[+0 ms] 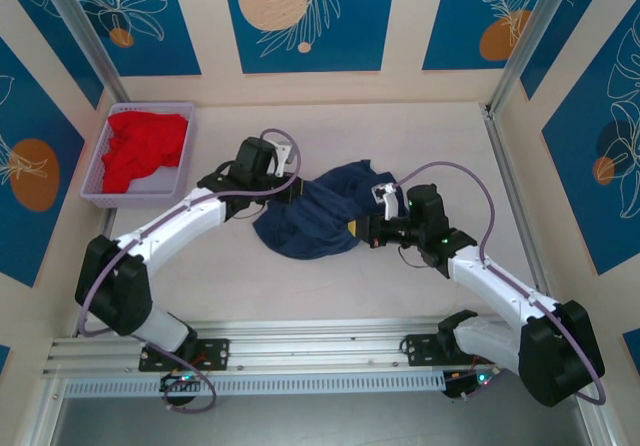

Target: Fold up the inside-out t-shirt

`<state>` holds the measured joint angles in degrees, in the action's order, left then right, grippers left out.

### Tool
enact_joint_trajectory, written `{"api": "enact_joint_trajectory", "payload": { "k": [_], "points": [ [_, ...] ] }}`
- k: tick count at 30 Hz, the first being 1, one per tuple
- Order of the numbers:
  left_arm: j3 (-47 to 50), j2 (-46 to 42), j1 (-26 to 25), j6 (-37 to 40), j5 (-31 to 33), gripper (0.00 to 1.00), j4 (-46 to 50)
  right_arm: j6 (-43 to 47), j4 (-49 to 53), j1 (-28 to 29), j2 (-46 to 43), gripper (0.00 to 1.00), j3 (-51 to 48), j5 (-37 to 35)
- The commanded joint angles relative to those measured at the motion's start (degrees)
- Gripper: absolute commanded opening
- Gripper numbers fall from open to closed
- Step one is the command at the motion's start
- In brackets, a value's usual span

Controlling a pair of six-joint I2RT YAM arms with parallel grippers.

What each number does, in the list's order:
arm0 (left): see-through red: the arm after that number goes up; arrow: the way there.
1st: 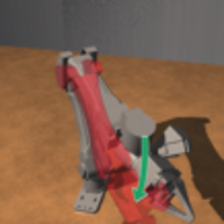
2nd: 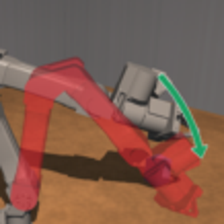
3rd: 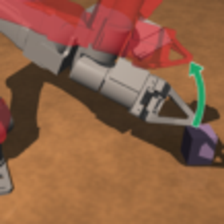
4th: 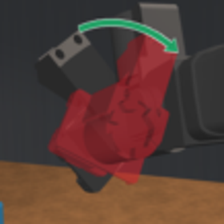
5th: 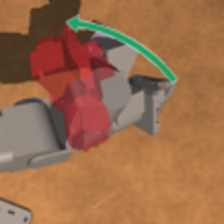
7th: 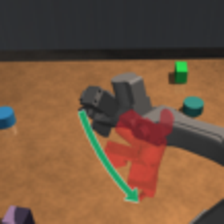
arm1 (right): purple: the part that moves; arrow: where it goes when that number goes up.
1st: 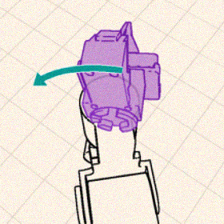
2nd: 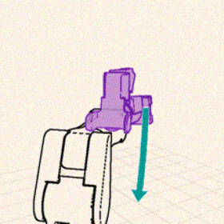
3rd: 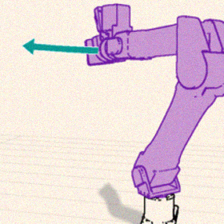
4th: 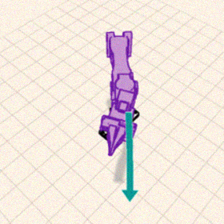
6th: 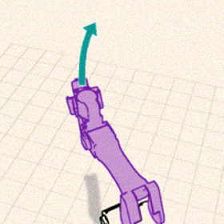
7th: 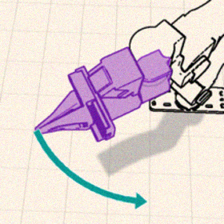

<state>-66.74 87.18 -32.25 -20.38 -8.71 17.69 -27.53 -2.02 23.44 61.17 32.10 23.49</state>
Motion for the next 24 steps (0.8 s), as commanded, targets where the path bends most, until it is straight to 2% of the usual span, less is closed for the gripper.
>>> {"api": "enact_joint_trajectory", "payload": {
  "k": [1, 4, 8, 15, 21, 24],
  "points": [
    [0.5, 0.4, -0.2, 2.4, 4.7, 0.29, 2.5, 0.8, -3.9, -0.7, 0.9, 0.0, 0.2, 4.4],
    [2.4, -2.5, -2.1, 3.1, 8.7, 0.45, 2.8, 0.0, -5.2, -0.7, 2.1, 0.0, 0.3, 4.5],
    [5.4, -7.3, -6.7, 2.3, 10.5, 0.56, 3.1, -0.2, -5.7, -0.7, 2.8, 0.0, 0.5, 4.3],
    [8.7, -7.9, -11.0, -6.4, -1.8, 0.63, -2.1, 0.0, -5.5, -0.8, 2.7, 0.0, 0.6, 3.5],
    [7.3, -1.0, -11.1, -10.0, -4.9, 0.67, -7.5, -0.4, -6.1, -0.8, 2.5, 0.0, 0.4, 3.5],
    [6.9, 2.1, -11.0, -12.3, -6.6, 0.61, -12.2, -0.8, -6.5, -0.7, 2.0, 0.0, -0.3, 3.4]
  ]
}}
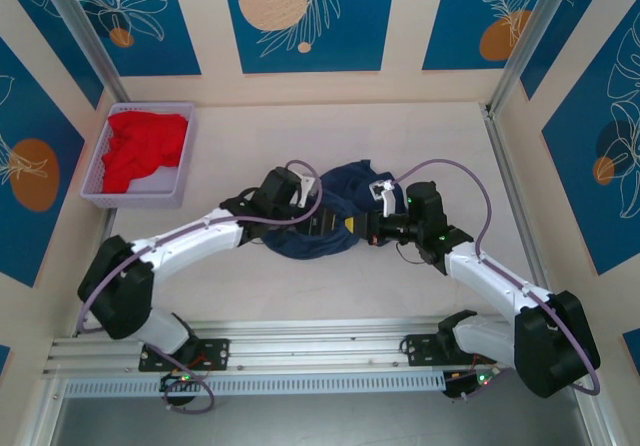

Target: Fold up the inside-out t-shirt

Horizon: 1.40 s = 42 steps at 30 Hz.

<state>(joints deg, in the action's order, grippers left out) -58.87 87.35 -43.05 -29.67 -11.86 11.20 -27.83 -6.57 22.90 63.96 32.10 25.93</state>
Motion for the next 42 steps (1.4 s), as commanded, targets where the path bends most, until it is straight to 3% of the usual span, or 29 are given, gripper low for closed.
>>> {"api": "enact_joint_trajectory", "payload": {
  "k": [1, 6, 8, 11, 14, 18, 23, 28, 34, 38, 40, 42],
  "points": [
    [-1.4, 2.9, -0.3, -3.6, -4.2, 0.55, -6.7, -0.6, -2.1, -0.1, -1.2, 0.0, -0.6, 0.6],
    [-0.7, 4.8, 0.3, -4.4, -5.8, 0.09, -12.9, -1.0, -1.9, -0.2, -3.0, 0.0, -2.2, -0.6],
    [1.2, 3.7, 1.1, -3.5, -7.1, 0.0, -16.5, -0.9, -0.4, -0.2, -3.4, 0.0, -2.7, -2.7],
    [5.6, -0.8, 2.8, 0.4, -10.6, 0.0, -21.7, -1.3, 5.8, -0.4, -4.6, 0.01, -2.7, -10.1],
    [9.4, -5.9, 4.5, 5.7, -14.3, 0.0, -22.6, -1.2, 12.4, -0.3, -5.8, 0.16, -1.2, -17.0],
    [12.5, -10.7, 5.7, 11.4, -16.5, 0.0, -20.7, 3.3, 16.0, 2.0, -9.3, 0.33, 1.1, -20.6],
    [14.4, -13.6, 6.1, 15.4, -17.8, 0.0, -19.6, 10.8, 19.5, 6.1, -10.4, 0.4, 5.6, -24.1],
    [16.1, -15.6, 6.1, 18.7, -19.6, 0.0, -19.6, 14.6, 20.8, 8.9, -3.7, 0.49, 11.6, -25.9],
    [17.3, -16.7, 6.1, 20.0, -19.9, 0.0, -19.2, 13.1, 19.6, 9.9, 6.6, 0.57, 17.3, -22.4],
    [17.9, -17.1, 6.0, 20.1, -20.0, 0.0, -18.8, 12.2, 19.5, 12.1, 14.2, 0.59, 20.7, -24.5],
    [18.4, -17.6, 6.1, 20.0, -19.5, 0.0, -18.8, 11.7, 19.7, 12.7, 17.7, 0.57, 22.5, -25.9],
    [19.2, -18.3, 6.0, 19.9, -18.2, 0.0, -18.6, 11.2, 19.9, 12.7, 19.4, 0.47, 23.5, -26.8]
  ]
}}
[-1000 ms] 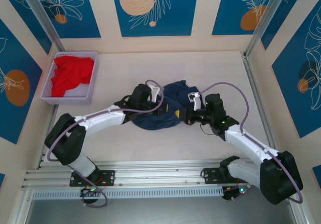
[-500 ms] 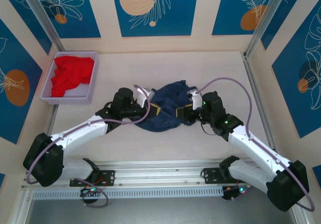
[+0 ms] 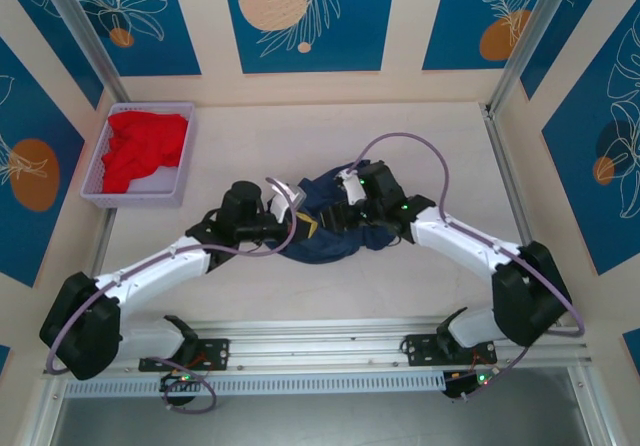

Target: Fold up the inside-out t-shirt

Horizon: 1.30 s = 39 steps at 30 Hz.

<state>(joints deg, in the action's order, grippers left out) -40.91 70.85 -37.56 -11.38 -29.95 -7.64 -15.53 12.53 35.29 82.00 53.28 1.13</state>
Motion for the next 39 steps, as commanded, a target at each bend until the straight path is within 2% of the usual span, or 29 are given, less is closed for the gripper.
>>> {"api": "enact_joint_trajectory", "payload": {
  "k": [1, 3, 5, 6, 8, 10, 16, 19, 22, 25, 29, 34, 39],
  "points": [
    [1.7, -2.4, 0.6, 1.5, 0.8, 0.0, 0.7, -1.6, 1.0, 0.2, 1.3, 0.35, 2.5, -2.8],
    [3.0, -3.6, 0.6, 0.5, 3.5, 0.0, 1.0, -2.8, 1.2, -1.2, -0.3, 0.16, 2.6, -1.7],
    [5.0, -4.8, 0.6, -0.9, 5.5, 0.0, 0.3, -5.5, -1.4, -4.4, -3.4, 0.03, 1.2, 5.9],
    [6.3, -5.4, 0.6, -1.8, 6.6, 0.0, -0.5, -7.8, -4.6, -6.4, -5.3, 0.0, -0.4, 11.5],
    [8.2, -6.2, 0.6, -2.8, 8.7, 0.0, -1.1, -13.1, -12.2, -9.4, -8.6, 0.0, -4.0, 20.7],
    [9.1, -6.7, 0.6, -3.0, 11.5, 0.0, -0.1, -17.7, -18.3, -11.1, -10.5, 0.0, -6.6, 26.8],
    [8.2, -6.9, 0.6, -0.8, 15.6, 0.01, 5.4, -22.9, -25.4, -12.0, -11.4, 0.0, -9.6, 34.0],
    [7.3, -8.8, 0.5, 1.5, 14.6, 0.22, 6.8, -22.2, -26.2, -12.0, -10.6, 0.0, -10.1, 36.0],
    [6.9, -12.1, 0.6, 1.8, 12.5, 0.4, 4.0, -20.2, -26.0, -12.3, -10.2, 0.0, -10.1, 38.5],
    [4.4, -12.4, 0.6, 3.0, 13.0, 0.47, 3.6, -16.8, -23.9, -12.5, -10.3, 0.0, -9.6, 40.5],
    [-2.4, -6.5, 0.6, 5.8, 12.8, 0.51, 7.8, -13.0, -20.6, -12.9, -10.5, 0.0, -8.8, 41.5],
    [-10.0, 3.8, 0.6, 10.3, 8.5, 0.65, 11.8, -12.2, -19.5, -13.2, -10.9, 0.0, -8.6, 41.7],
    [-15.3, 12.8, 0.3, 11.4, -0.2, 0.7, 11.0, -12.6, -19.8, -13.3, -11.5, 0.0, -9.1, 41.6]
  ]
}}
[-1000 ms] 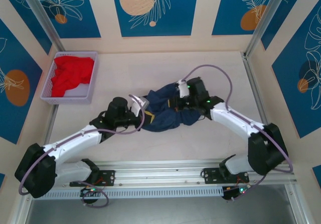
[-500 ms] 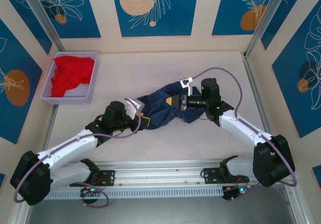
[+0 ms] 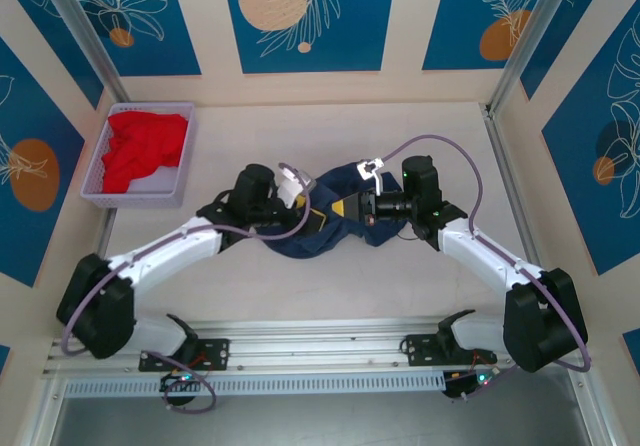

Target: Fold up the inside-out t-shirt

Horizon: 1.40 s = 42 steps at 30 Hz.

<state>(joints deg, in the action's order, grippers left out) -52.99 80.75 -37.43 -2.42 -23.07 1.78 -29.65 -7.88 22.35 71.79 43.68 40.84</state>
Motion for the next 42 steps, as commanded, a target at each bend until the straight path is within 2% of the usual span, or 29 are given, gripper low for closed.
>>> {"api": "enact_joint_trajectory", "payload": {
  "k": [1, 2, 4, 5, 6, 7, 11, 13, 17, 22, 27, 31, 34, 42],
  "points": [
    [-4.3, 4.5, 0.2, 2.4, -8.0, 0.66, 1.4, 1.6, 0.8, -0.4, -1.6, 0.0, 0.3, 1.9],
    [-5.1, 5.8, 0.2, 1.9, -8.5, 0.58, 1.1, 2.0, 1.2, -0.5, -2.0, 0.0, 0.3, 1.8],
    [-7.2, 7.6, 0.3, 0.4, -9.9, 0.29, 1.1, 4.3, 4.4, -0.9, -3.3, 0.0, 0.1, 0.4],
    [-7.7, 7.5, 0.3, -0.4, -11.3, 0.18, 1.4, 5.9, 6.8, -1.2, -4.1, 0.0, 0.4, -1.2],
    [-8.1, 6.8, 0.4, -1.3, -13.1, 0.06, 2.0, 8.1, 10.3, -1.3, -5.0, 0.0, 1.1, -4.5],
    [-8.1, 5.7, 0.4, -2.5, -15.0, 0.0, 2.5, 10.0, 14.2, -1.0, -5.9, 0.0, 1.9, -9.7],
    [-6.3, 0.0, 0.6, -9.9, -23.0, 0.0, 4.5, 14.2, 22.2, 1.5, -8.5, 0.07, 4.6, -26.9],
    [-4.5, -2.4, 0.7, -15.2, -23.9, 0.0, 4.1, 15.6, 24.1, 3.0, -9.3, 0.12, 5.5, -33.4],
    [-1.9, -5.2, 1.5, -23.8, -24.1, 0.0, 1.1, 17.1, 27.4, 5.1, -10.7, 0.23, 7.8, -41.3],
    [-1.9, -5.5, 2.8, -28.0, -22.9, 0.0, 0.7, 19.9, 31.5, 7.6, -15.0, 0.35, 8.1, -43.6],
    [-2.3, -5.6, 3.2, -29.8, -21.0, 0.0, 0.7, 20.0, 30.0, 12.1, -21.4, 0.42, 4.7, -37.9],
    [-2.4, -5.4, 3.2, -30.6, -20.7, 0.0, 0.6, 18.7, 25.5, 17.4, -22.6, 0.39, 1.7, -35.4],
    [-2.6, -5.4, 3.2, -31.1, -20.9, 0.0, 0.5, 18.7, 22.8, 21.1, -20.6, 0.37, 1.4, -36.2],
    [-2.6, -6.1, 3.2, -31.1, -21.6, 0.0, 1.0, 17.3, 23.1, 22.8, -11.5, 0.36, 5.1, -46.7]
  ]
}}
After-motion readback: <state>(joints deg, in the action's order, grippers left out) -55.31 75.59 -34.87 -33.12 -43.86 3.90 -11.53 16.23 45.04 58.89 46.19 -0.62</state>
